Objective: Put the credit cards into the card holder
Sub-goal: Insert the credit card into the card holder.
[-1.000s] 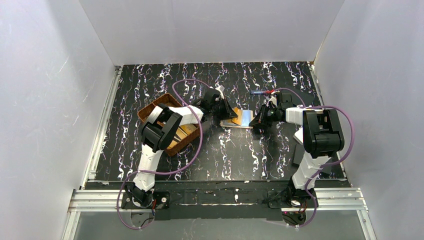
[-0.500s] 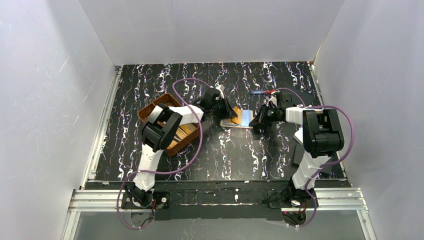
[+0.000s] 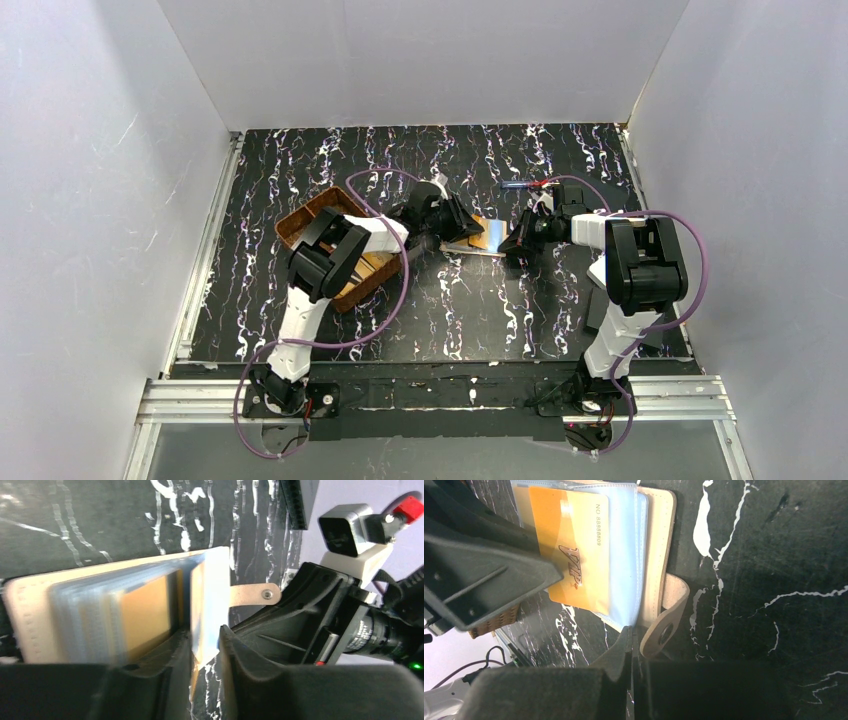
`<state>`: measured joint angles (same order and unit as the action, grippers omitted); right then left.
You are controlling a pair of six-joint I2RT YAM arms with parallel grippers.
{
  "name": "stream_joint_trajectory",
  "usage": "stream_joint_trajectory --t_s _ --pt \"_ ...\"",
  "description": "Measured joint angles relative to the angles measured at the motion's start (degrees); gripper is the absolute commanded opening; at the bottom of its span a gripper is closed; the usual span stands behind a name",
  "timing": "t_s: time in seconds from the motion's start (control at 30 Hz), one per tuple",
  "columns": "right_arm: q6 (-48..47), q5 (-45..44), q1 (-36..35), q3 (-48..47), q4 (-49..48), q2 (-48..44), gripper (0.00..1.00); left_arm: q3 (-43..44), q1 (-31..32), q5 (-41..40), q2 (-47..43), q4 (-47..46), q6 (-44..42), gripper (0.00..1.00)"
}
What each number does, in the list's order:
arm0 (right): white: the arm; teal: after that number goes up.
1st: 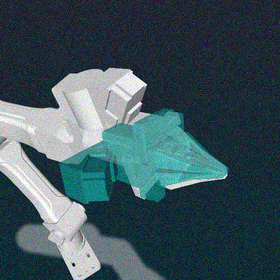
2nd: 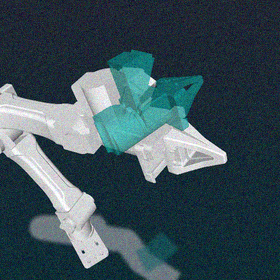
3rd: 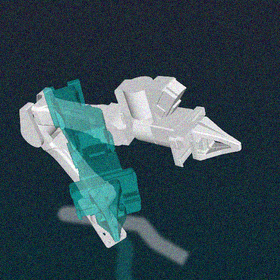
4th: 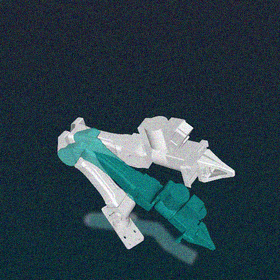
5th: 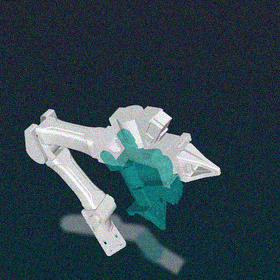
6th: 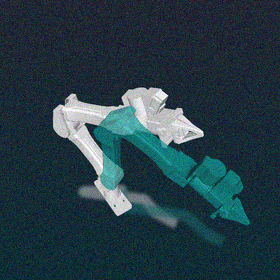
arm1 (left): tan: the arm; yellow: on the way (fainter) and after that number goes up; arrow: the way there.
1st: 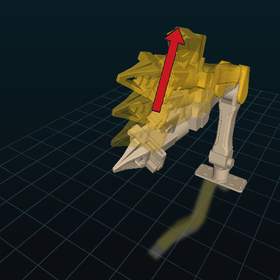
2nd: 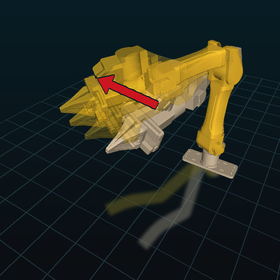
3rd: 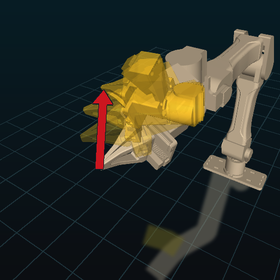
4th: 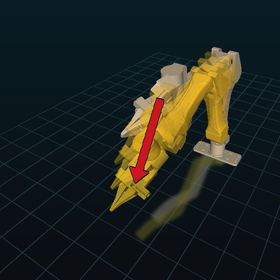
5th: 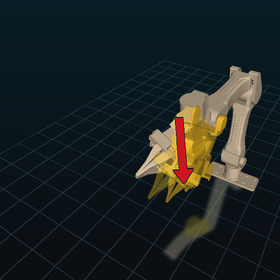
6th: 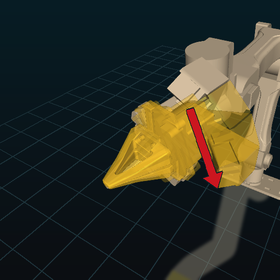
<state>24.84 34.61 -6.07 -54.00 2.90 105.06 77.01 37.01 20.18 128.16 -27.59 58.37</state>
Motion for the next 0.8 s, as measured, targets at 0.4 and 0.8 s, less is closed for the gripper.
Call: stream_joint_trajectory --t_s 0.4,0.8 --pt "-0.3 0.0 0.0 0.0 0.1 0.0 0.01 10.5 1.6 -2.8 -3.1 24.0 -10.3 0.73" --pt "-1.1 -0.4 -0.1 -0.3 0.2 0.0 0.01 20.9 1.4 -10.5 -2.7 46.4 -20.7 0.51"
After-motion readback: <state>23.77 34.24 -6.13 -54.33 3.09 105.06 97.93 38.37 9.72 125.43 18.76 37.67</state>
